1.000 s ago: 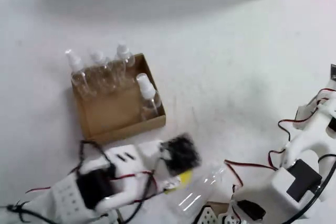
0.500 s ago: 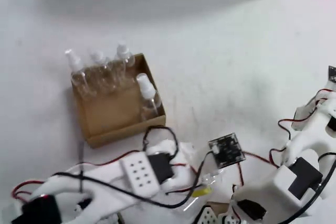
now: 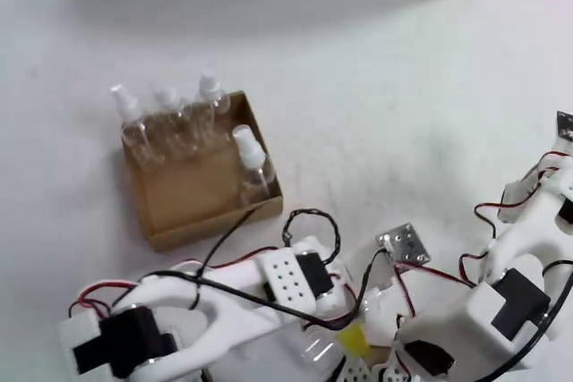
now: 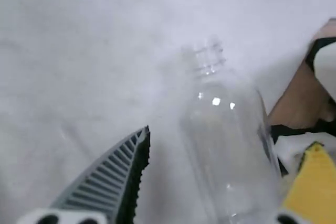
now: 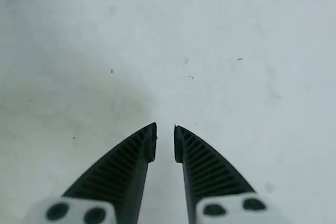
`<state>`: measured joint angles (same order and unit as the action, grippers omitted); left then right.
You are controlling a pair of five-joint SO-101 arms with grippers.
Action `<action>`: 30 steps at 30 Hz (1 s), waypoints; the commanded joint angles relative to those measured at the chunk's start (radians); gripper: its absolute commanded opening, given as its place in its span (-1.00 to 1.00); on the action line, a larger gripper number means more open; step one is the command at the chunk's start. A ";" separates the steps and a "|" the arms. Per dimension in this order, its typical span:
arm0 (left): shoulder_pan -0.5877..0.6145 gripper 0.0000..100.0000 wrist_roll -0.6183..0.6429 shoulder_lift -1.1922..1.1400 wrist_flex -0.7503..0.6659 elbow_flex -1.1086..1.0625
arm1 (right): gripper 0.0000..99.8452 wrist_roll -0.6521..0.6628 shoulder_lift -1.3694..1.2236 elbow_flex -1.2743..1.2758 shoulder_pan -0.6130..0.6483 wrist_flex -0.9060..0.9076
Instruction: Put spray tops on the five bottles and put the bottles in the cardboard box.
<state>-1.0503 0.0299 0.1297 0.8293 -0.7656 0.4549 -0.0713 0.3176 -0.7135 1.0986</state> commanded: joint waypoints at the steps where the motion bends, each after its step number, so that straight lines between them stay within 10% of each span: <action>1: 0.033 -0.16 0.029 -0.031 -0.064 0.046 | -0.96 0.015 0.013 -0.057 -0.007 -0.013; 8: 0.036 -0.27 0.086 -0.104 -0.184 0.008 | -0.96 0.018 0.016 -0.057 -0.010 -0.015; 14: 0.033 -0.99 0.081 -0.108 -0.221 0.008 | -0.96 0.018 0.019 -0.058 -0.010 -0.015; 30: -0.007 -0.96 0.089 0.130 -0.141 0.000 | -0.96 0.017 0.019 -0.058 -0.010 -0.015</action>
<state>-1.0487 0.1066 0.0928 0.6329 -0.7779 0.4611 -0.0713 0.3176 -0.7119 1.0986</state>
